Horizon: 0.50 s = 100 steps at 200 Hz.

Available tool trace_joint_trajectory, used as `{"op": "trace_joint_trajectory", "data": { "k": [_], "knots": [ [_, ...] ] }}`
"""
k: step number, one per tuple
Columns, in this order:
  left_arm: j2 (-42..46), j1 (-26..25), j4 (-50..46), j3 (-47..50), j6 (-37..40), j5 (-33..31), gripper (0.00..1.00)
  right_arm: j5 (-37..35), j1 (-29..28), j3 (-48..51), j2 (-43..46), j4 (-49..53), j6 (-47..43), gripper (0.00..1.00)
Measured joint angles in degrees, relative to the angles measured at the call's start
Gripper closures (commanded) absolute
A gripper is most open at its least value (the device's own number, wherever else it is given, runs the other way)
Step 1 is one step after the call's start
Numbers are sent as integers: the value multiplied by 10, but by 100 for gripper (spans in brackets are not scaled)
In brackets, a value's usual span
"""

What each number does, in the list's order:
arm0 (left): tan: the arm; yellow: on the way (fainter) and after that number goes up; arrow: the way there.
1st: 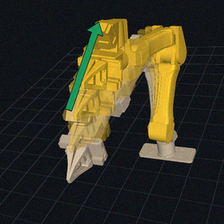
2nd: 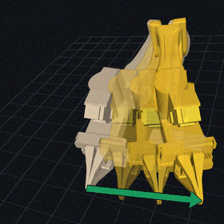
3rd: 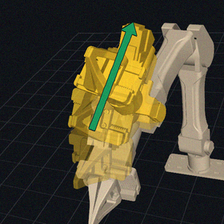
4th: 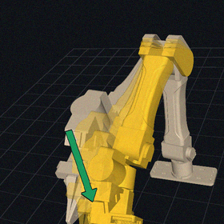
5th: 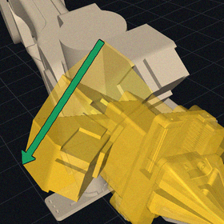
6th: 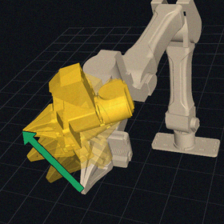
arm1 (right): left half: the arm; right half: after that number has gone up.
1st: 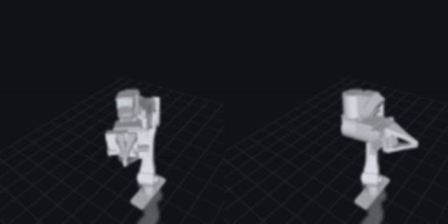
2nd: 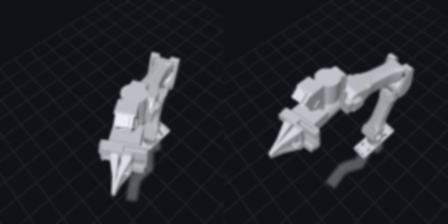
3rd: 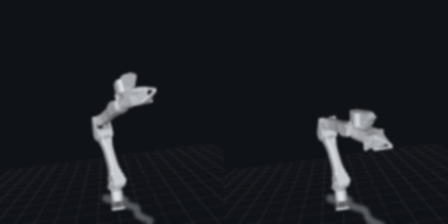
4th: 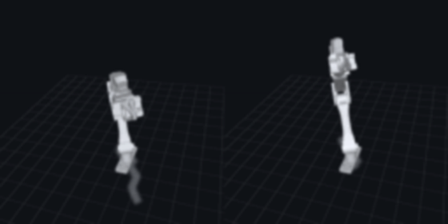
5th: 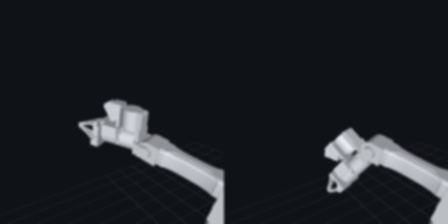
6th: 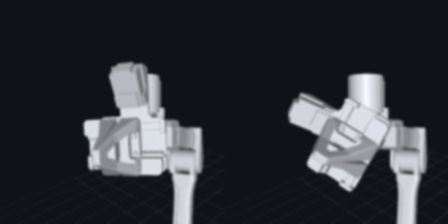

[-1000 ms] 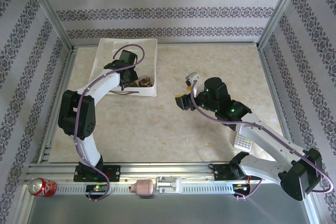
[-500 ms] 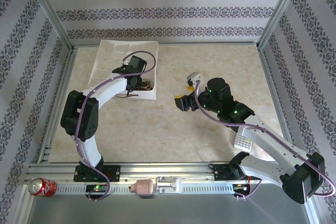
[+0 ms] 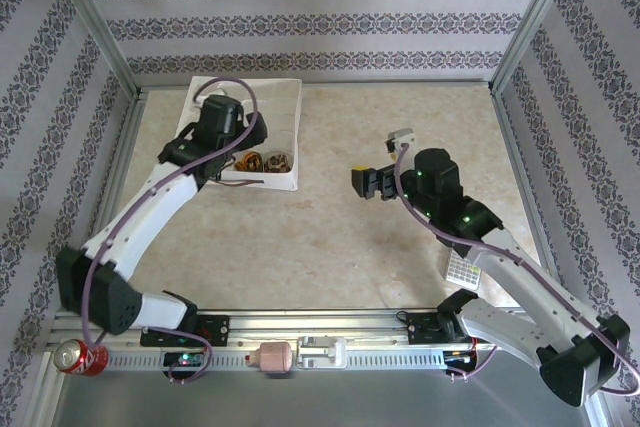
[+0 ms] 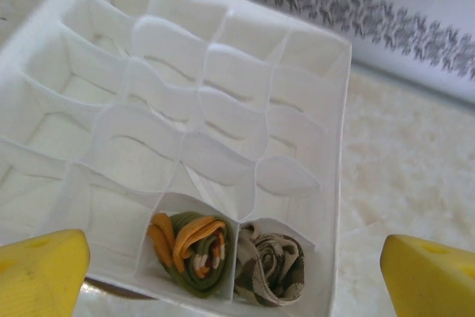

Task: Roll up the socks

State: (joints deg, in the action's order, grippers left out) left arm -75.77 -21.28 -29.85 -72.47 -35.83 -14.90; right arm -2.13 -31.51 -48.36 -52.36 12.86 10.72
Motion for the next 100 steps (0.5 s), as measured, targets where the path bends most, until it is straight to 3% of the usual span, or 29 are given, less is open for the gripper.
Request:
{"op": "trace_joint_trajectory", "data": {
  "k": [24, 44, 70, 100],
  "knots": [
    [94, 0, -55, 66, -57, -93, 0, -155, -1, 22, 31, -15, -20, 2],
    [170, 0, -65, 156, -53, -174, 0, -220, 54, 80, 41, -37, -49, 2],
    [263, 0, -9, 316, 24, -228, 0, -228, 131, 146, 9, -54, -75, 2],
    [242, 23, 63, 392, 99, -237, 0, -184, 157, 200, -83, -142, -114, 2]
  ]
}}
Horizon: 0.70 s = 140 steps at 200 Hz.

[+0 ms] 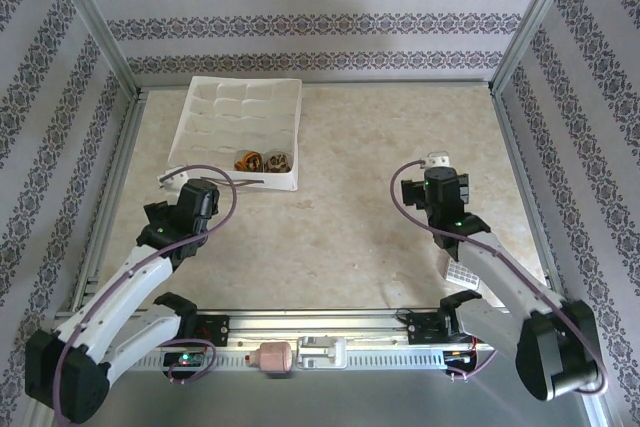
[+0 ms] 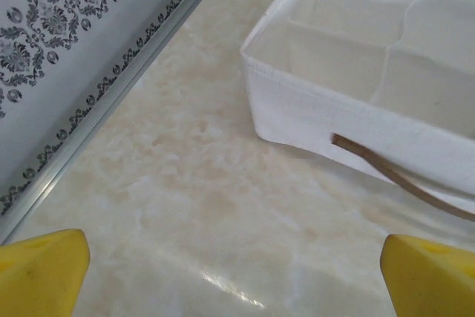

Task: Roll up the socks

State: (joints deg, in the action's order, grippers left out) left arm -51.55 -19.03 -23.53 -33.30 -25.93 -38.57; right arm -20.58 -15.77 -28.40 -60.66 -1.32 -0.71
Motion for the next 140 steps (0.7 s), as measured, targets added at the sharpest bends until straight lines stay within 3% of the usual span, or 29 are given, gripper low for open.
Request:
{"op": "trace_joint_trajectory", "data": {
  "k": [48, 87, 113, 140],
  "knots": [
    [-142, 100, 209, 38, 100, 80, 1, 78, 54, 19, -159, -150, -29, 2],
    [-274, 179, 481, 86, 155, 189, 0, 157, 97, -2, -233, -265, -37, 2],
    [-336, 199, 619, 127, 180, 248, 1, 188, 129, 3, -236, -325, -24, 2],
    [-395, 199, 777, 175, 198, 292, 1, 200, 145, 73, -259, -466, -10, 2]
  ]
}}
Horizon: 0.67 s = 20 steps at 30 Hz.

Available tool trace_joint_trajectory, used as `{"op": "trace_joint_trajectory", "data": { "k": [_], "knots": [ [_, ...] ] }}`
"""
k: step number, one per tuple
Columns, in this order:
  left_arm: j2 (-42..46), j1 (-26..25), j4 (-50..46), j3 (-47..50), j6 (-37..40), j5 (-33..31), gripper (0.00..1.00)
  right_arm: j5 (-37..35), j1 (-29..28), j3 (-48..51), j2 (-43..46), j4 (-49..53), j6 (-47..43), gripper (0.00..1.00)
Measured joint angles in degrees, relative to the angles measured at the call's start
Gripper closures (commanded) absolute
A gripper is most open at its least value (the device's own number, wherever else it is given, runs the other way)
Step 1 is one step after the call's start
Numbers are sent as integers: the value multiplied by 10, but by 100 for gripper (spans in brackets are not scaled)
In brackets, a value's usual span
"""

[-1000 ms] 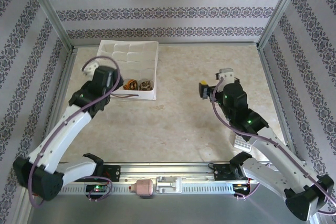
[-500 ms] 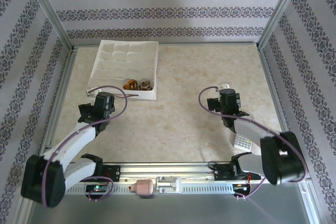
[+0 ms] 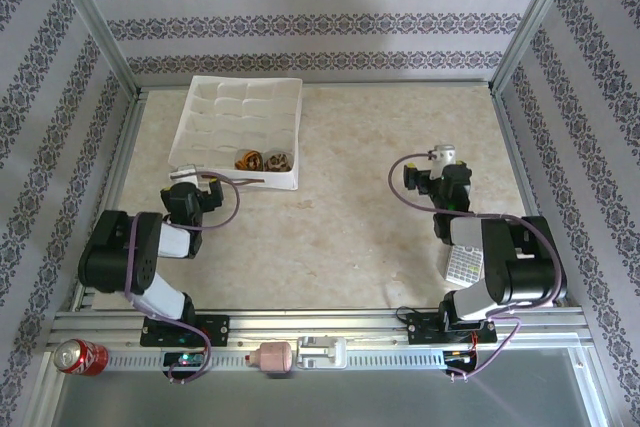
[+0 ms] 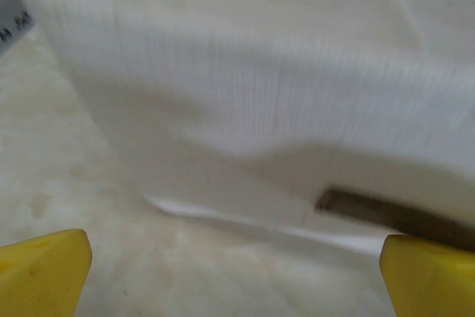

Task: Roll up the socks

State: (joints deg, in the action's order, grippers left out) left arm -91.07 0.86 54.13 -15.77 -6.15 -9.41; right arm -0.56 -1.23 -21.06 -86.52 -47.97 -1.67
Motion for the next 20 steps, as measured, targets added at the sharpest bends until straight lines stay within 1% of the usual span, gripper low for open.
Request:
{"op": "trace_joint_trajectory", "data": {
  "k": [4, 10, 16, 20],
  "knots": [
    [-3, 0, 30, 1, 7, 15, 1, 0, -1, 12, -14, -16, 7, 2],
    [-3, 0, 40, -24, 15, 23, 1, -5, -1, 5, -14, -45, 17, 2],
    [-3, 0, 79, -5, 17, 26, 1, -9, -1, 5, -14, -53, 17, 2],
    [-3, 0, 84, -3, 17, 26, 1, -9, -1, 5, -14, -53, 18, 2]
  ]
}}
